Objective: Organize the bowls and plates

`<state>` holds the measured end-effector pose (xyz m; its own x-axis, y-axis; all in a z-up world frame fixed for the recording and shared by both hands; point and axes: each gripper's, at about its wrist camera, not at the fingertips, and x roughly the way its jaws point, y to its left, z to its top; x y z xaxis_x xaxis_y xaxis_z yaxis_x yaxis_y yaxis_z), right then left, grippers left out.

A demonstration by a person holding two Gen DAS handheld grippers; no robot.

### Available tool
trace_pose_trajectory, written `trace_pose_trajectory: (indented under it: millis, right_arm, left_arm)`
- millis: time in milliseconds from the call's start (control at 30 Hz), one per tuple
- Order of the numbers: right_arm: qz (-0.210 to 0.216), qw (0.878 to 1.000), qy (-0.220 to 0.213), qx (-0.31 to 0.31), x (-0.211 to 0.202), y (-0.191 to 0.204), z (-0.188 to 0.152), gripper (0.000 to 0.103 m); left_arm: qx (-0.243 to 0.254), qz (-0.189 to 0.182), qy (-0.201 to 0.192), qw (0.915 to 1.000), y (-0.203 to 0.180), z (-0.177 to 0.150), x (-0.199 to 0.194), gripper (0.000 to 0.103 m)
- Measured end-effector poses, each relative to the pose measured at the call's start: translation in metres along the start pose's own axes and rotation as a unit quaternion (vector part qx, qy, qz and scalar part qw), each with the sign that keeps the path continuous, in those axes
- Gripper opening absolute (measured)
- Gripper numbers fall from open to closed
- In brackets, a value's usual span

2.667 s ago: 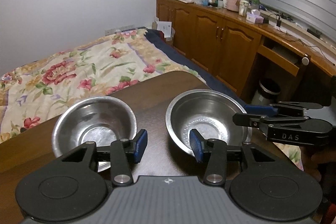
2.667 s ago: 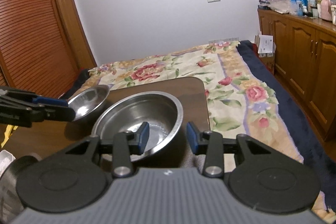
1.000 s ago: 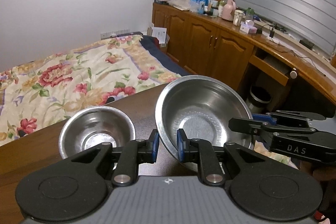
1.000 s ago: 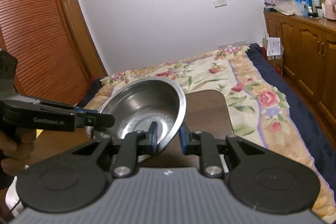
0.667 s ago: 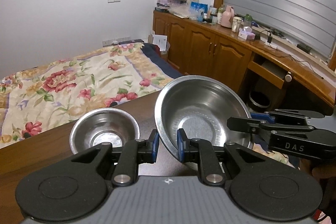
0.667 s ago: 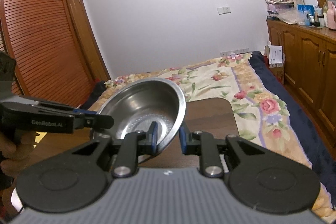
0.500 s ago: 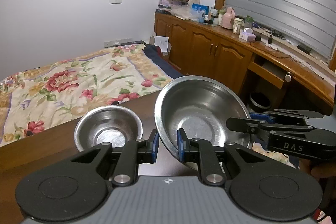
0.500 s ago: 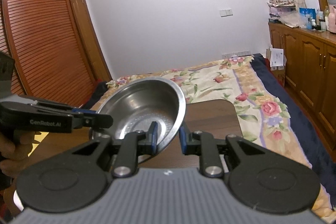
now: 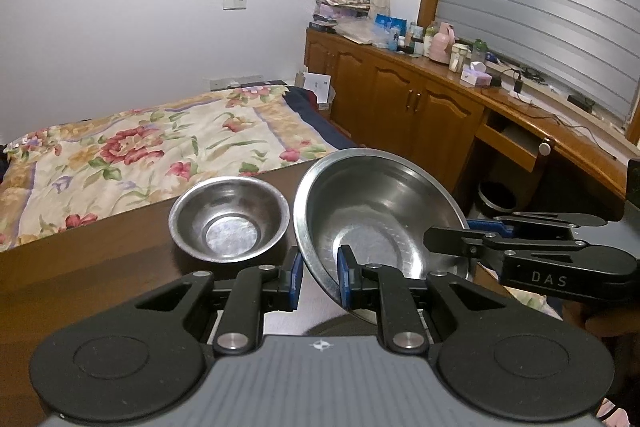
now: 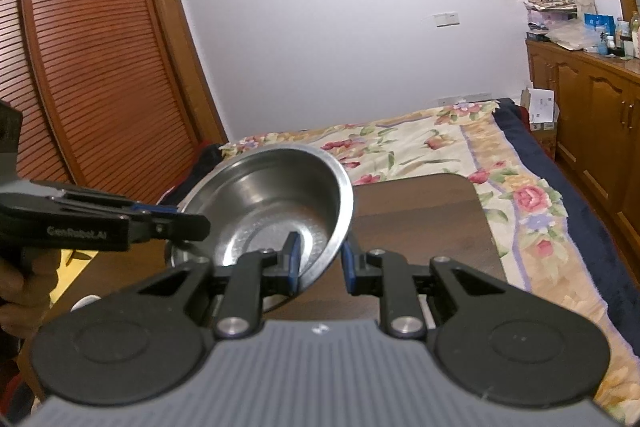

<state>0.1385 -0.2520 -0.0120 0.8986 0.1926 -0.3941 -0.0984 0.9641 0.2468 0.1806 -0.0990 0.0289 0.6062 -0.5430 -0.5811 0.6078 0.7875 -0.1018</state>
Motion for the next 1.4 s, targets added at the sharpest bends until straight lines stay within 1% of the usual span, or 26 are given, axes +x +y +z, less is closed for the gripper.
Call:
trace_pose_trajectory:
  millis: [167, 367, 533, 767, 900, 1067, 1267, 1400]
  right_arm:
    - [0.005, 1.000, 0.004, -0.002, -0.003, 0.012, -0.007, 0.024]
    - [0.016, 1.000, 0.015, 0.002, -0.005, 0.021, -0.019, 0.024]
    - [0.023, 0.999, 0.029, 0.006, -0.008, 0.030, -0.033, 0.024]
    - [0.021, 0.999, 0.042, 0.011, -0.008, 0.038, -0.045, 0.024]
    - [0.023, 0.999, 0.047, 0.008, -0.010, 0.041, -0.049, 0.024]
    - [0.018, 0.999, 0.050, -0.006, -0.013, 0.047, -0.056, 0.022]
    - [0.007, 0.998, 0.054, -0.030, -0.010, 0.052, -0.060, 0.020]
    - [-0.002, 0.997, 0.050, -0.063, -0.012, 0.057, -0.063, 0.019]
  left_arm:
    - [-0.005, 0.001, -0.004, 1.0000, 0.003, -0.012, -0.012, 0.020]
    - [-0.003, 0.005, -0.009, 0.9999, 0.003, -0.037, -0.026, 0.020]
    - [0.006, 0.017, -0.011, 0.9998, 0.000, -0.050, -0.030, 0.020]
    - [-0.007, 0.012, -0.006, 0.9999, 0.002, -0.067, -0.034, 0.021]
    - [-0.003, 0.015, -0.003, 0.9999, -0.003, -0.076, -0.035, 0.021]
    - [0.020, 0.034, 0.005, 0.9992, -0.008, -0.086, -0.029, 0.021]
    - [0.021, 0.043, 0.014, 0.9987, -0.003, -0.091, -0.022, 0.021]
    - [0.024, 0.046, 0.022, 0.9984, 0.000, -0.097, -0.018, 0.021]
